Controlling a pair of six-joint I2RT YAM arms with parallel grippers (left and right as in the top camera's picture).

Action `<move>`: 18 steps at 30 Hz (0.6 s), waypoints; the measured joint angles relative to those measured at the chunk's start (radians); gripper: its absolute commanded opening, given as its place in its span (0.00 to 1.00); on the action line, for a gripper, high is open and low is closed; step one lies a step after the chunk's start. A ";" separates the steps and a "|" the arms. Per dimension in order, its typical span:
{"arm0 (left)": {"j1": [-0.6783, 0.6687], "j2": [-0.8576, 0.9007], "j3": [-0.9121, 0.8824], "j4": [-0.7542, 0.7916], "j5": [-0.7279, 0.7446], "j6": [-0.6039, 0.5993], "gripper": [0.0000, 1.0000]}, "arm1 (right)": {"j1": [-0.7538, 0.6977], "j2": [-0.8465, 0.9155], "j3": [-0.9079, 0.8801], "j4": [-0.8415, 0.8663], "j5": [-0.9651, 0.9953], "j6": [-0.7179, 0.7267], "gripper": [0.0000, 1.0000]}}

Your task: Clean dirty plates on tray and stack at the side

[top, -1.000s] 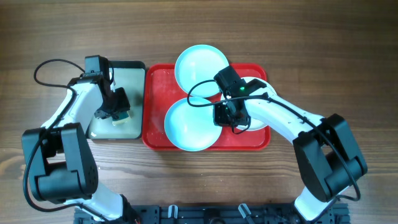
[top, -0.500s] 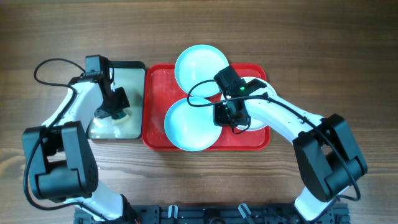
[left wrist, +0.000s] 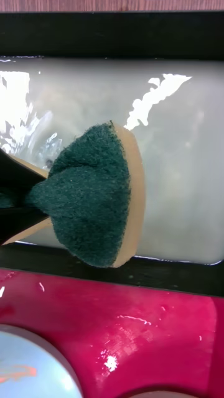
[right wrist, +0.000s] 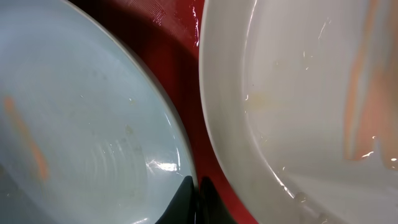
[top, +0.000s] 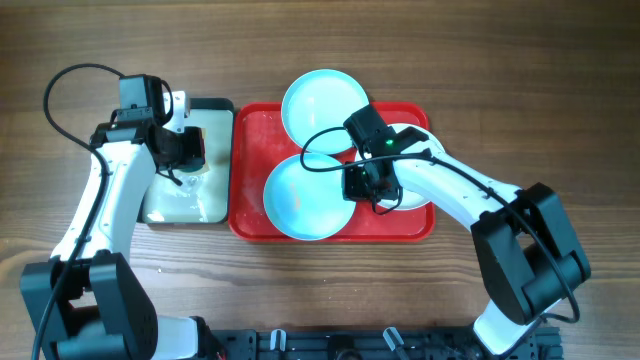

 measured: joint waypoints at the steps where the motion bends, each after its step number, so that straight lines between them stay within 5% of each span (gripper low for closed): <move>1: 0.000 0.000 0.000 -0.002 0.000 0.000 0.04 | 0.000 0.000 0.000 0.000 0.000 0.000 0.04; 18: 0.000 0.000 -0.062 0.032 0.023 0.000 0.04 | 0.000 0.000 0.000 0.006 0.001 -0.012 0.04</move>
